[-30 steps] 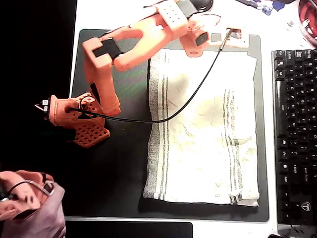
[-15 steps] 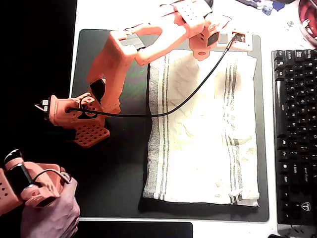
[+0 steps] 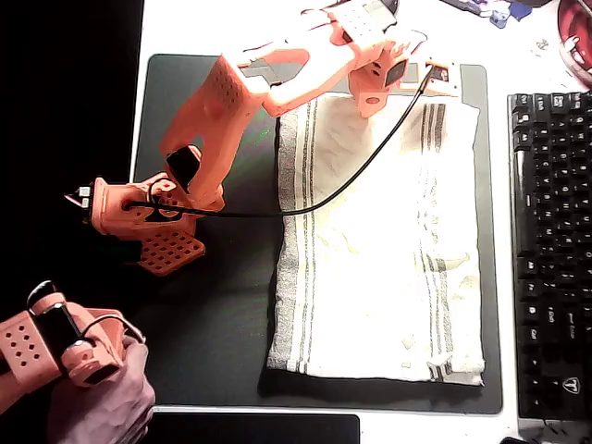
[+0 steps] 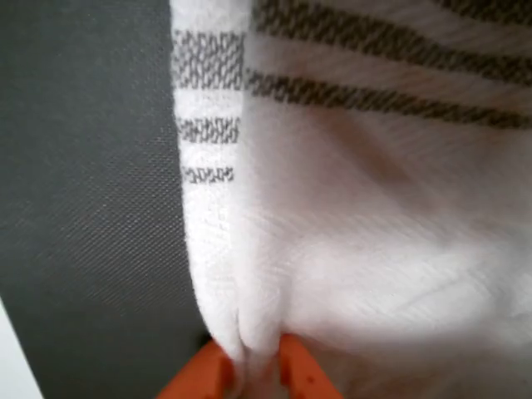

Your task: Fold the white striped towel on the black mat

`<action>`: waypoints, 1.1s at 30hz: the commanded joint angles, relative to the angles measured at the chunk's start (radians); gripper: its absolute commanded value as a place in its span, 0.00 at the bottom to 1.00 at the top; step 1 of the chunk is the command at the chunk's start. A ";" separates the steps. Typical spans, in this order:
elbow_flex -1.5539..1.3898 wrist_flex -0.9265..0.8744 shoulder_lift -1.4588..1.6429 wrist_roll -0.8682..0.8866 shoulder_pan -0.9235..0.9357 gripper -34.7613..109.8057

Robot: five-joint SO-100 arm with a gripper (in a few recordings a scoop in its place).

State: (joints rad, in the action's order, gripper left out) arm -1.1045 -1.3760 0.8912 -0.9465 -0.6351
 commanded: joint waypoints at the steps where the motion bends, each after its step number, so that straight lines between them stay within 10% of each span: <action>1: 0.017 -0.002 0.006 -0.014 -0.002 0.24; 33: -0.169 -0.275 0.706 -0.161 0.279 0.24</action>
State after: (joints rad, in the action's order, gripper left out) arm -1.2594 -1.6199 1.4941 -1.0707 -0.4111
